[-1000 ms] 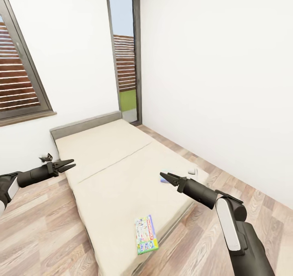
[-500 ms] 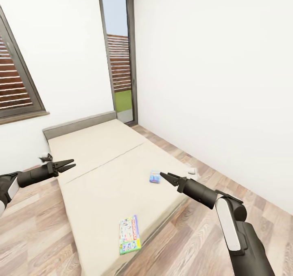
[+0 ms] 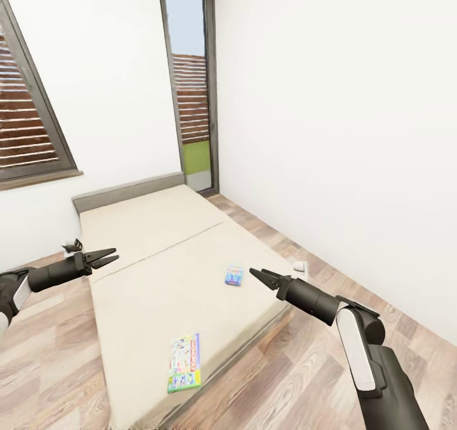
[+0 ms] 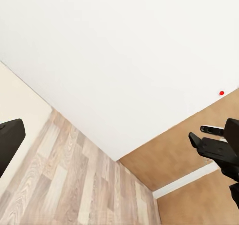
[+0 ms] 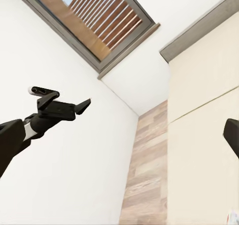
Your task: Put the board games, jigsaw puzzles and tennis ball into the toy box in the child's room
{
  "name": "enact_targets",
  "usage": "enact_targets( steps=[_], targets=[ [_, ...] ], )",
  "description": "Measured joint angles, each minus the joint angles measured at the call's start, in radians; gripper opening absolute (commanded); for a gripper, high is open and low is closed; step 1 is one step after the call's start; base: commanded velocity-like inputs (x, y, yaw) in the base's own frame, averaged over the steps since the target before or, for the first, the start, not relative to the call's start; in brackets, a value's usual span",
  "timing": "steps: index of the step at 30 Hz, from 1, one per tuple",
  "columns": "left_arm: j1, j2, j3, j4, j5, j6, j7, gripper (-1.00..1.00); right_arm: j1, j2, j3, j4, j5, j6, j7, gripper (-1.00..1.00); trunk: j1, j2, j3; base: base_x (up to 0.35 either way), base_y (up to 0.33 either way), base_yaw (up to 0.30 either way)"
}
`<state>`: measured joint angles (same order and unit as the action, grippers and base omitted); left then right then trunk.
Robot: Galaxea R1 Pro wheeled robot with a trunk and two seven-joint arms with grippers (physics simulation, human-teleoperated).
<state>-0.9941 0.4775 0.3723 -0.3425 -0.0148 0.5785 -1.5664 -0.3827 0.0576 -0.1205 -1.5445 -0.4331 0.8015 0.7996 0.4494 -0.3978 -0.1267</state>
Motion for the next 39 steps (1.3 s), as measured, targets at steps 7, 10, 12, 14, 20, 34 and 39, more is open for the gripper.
enact_targets(
  steps=[7,10,12,14,20,34,39],
  targets=[
    [0.0,-0.003,0.0,0.0,0.0,0.0,0.0,1.0,0.0,0.0,0.0,0.0,0.0,0.0,0.0,1.0,0.0,0.0,0.0,0.0,-0.303,0.283],
    [0.0,-0.003,0.0,0.0,0.0,0.0,0.0,1.0,0.0,0.0,0.0,0.0,0.001,0.0,0.0,1.0,0.0,0.0,0.0,0.0,-0.303,0.29],
    [0.0,-0.003,0.0,0.0,0.0,0.0,0.0,1.0,0.0,0.0,0.0,0.0,0.001,0.0,0.0,1.0,0.0,0.0,0.0,0.0,-0.303,0.29],
    [0.0,-0.003,0.0,0.0,0.0,0.0,0.0,1.0,0.0,0.0,0.0,0.0,0.001,0.0,0.0,1.0,0.0,0.0,0.0,0.0,-0.303,0.29],
    [0.0,-0.003,0.0,0.0,0.0,0.0,0.0,1.0,0.0,0.0,0.0,0.0,0.001,0.0,0.0,1.0,0.0,0.0,0.0,0.0,-0.3,0.291],
    [0.0,-0.003,0.0,0.0,0.0,0.001,0.0,1.0,0.0,0.0,0.0,0.0,0.001,0.0,-0.001,1.0,0.0,0.0,0.0,0.0,-0.166,0.291],
    [0.0,-0.003,0.001,0.0,0.0,0.001,0.0,1.0,0.0,0.0,0.0,0.0,0.0,0.0,-0.001,1.0,0.0,0.0,0.0,0.0,-0.013,0.291]
  ],
)
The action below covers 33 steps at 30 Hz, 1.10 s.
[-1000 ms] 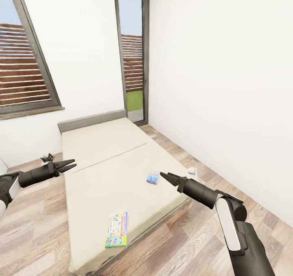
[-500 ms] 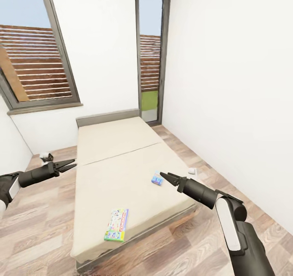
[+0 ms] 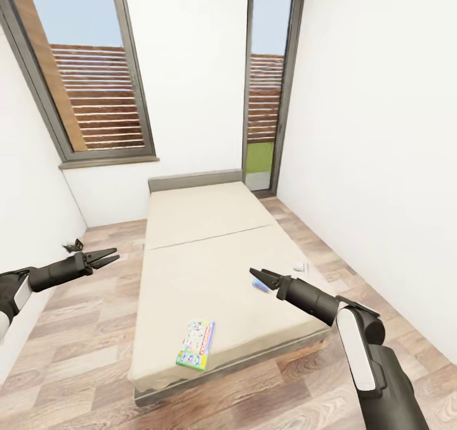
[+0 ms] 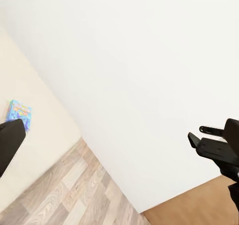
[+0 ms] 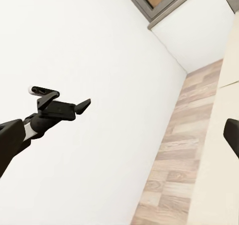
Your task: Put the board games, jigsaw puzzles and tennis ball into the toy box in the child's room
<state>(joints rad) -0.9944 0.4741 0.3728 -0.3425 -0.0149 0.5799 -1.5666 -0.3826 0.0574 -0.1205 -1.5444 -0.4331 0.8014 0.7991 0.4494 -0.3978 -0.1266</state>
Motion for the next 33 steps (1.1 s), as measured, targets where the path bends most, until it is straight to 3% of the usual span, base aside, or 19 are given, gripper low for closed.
enact_targets(
  steps=[13,25,33],
  targets=[
    [0.0,0.0,0.0,0.0,0.0,0.0,0.0,1.0,0.0,0.0,0.0,0.0,0.001,0.0,0.0,1.0,0.0,0.0,0.0,0.0,-0.025,0.291],
    [0.0,0.0,0.0,0.0,0.001,0.0,0.0,1.0,0.0,0.0,0.001,0.0,0.001,0.001,-0.002,1.0,0.0,0.0,0.0,0.042,-0.185,0.289],
    [0.0,0.0,0.0,0.0,0.0,0.0,0.0,1.0,0.0,0.0,0.0,0.002,0.002,0.0,-0.004,1.0,0.0,0.0,0.0,0.008,-0.029,0.102]
  ],
)
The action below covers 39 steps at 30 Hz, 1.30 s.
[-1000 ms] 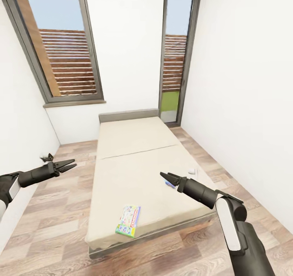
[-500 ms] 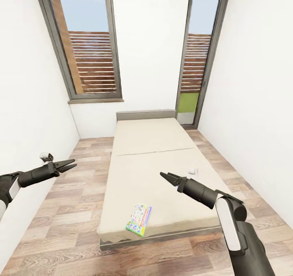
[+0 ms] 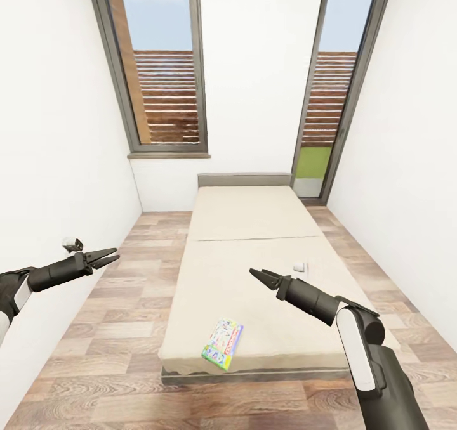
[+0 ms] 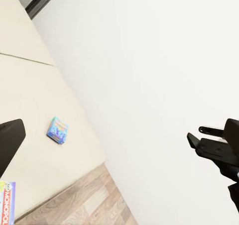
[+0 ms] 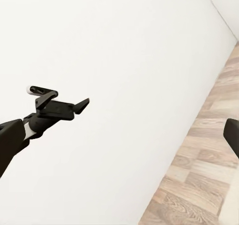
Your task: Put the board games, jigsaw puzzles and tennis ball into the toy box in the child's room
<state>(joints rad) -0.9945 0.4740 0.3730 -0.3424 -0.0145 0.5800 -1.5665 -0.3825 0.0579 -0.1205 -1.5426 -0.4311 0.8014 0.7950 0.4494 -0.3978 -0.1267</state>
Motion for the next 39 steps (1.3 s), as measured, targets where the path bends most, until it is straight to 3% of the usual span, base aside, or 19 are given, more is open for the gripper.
enact_targets(
  steps=[39],
  targets=[
    [0.0,0.0,0.0,0.0,0.0,0.0,0.0,1.0,0.0,0.001,-0.003,0.031,0.0,0.005,-0.009,1.0,0.0,0.0,0.0,0.0,0.0,0.002]
  ],
)
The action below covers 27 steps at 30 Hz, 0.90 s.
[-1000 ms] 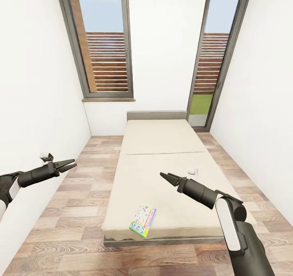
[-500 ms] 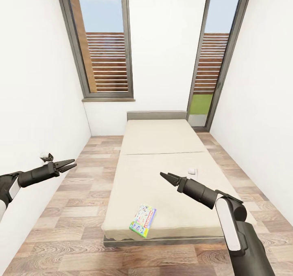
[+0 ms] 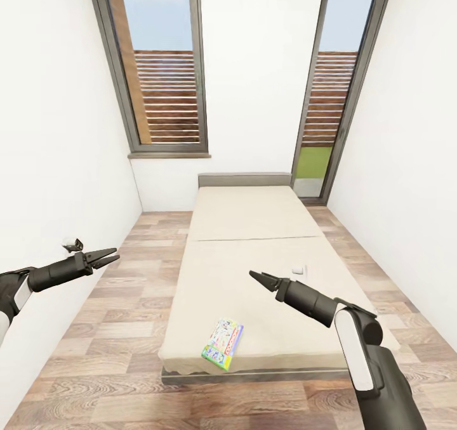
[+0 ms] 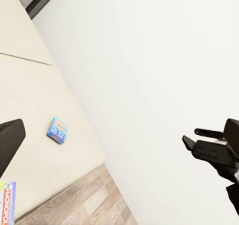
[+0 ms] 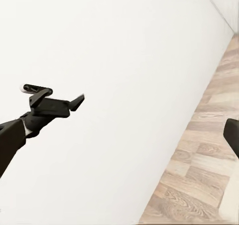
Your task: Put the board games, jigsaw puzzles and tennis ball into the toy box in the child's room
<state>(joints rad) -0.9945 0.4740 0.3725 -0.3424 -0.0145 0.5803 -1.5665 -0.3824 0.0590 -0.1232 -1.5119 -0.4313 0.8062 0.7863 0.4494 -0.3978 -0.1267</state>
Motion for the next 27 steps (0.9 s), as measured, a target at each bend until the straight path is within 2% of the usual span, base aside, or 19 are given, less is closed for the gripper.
enact_targets(
  steps=[4,6,10,18,21,22,25,27],
  targets=[
    [0.0,0.0,0.0,0.0,-0.001,0.002,0.0,1.0,-0.004,-0.001,-0.009,0.124,-0.003,0.002,0.0,1.0,0.0,0.0,0.0,0.0,0.161,0.0],
    [0.0,0.0,0.0,0.0,0.0,0.002,0.0,1.0,-0.009,-0.001,-0.027,0.194,-0.003,-0.001,0.0,1.0,0.0,0.0,0.0,0.0,0.103,0.0],
    [0.0,-0.001,0.0,0.0,-0.001,0.001,0.0,1.0,-0.011,0.001,-0.059,0.246,-0.003,-0.005,-0.001,1.0,0.0,0.0,0.0,0.0,0.072,0.0],
    [0.0,-0.045,-0.002,-0.001,-0.006,0.002,0.0,1.0,-0.016,-0.001,-0.091,0.331,-0.004,-0.008,-0.004,1.0,0.0,0.0,0.0,0.0,0.13,0.0],
    [0.0,-0.058,-0.003,-0.002,-0.007,0.001,0.0,1.0,-0.016,-0.002,-0.15,0.359,-0.004,-0.008,-0.003,1.0,0.0,0.0,0.0,0.0,0.028,0.0],
    [0.0,-0.062,-0.004,-0.003,-0.007,0.001,0.0,1.0,-0.017,-0.002,-0.189,0.372,-0.004,-0.006,-0.002,1.0,0.0,0.0,0.0,0.0,0.015,0.0],
    [0.0,-0.08,-0.006,-0.006,-0.01,0.005,0.0,1.0,-0.016,-0.002,-0.262,0.418,-0.004,-0.002,-0.001,1.0,0.0,0.0,0.0,0.0,0.007,0.0],
    [0.0,-0.09,-0.007,-0.008,-0.011,0.009,0.0,1.0,-0.016,-0.003,-0.282,0.486,-0.004,-0.001,0.004,1.0,0.0,0.0,0.0,0.0,0.003,0.0]
  ],
)
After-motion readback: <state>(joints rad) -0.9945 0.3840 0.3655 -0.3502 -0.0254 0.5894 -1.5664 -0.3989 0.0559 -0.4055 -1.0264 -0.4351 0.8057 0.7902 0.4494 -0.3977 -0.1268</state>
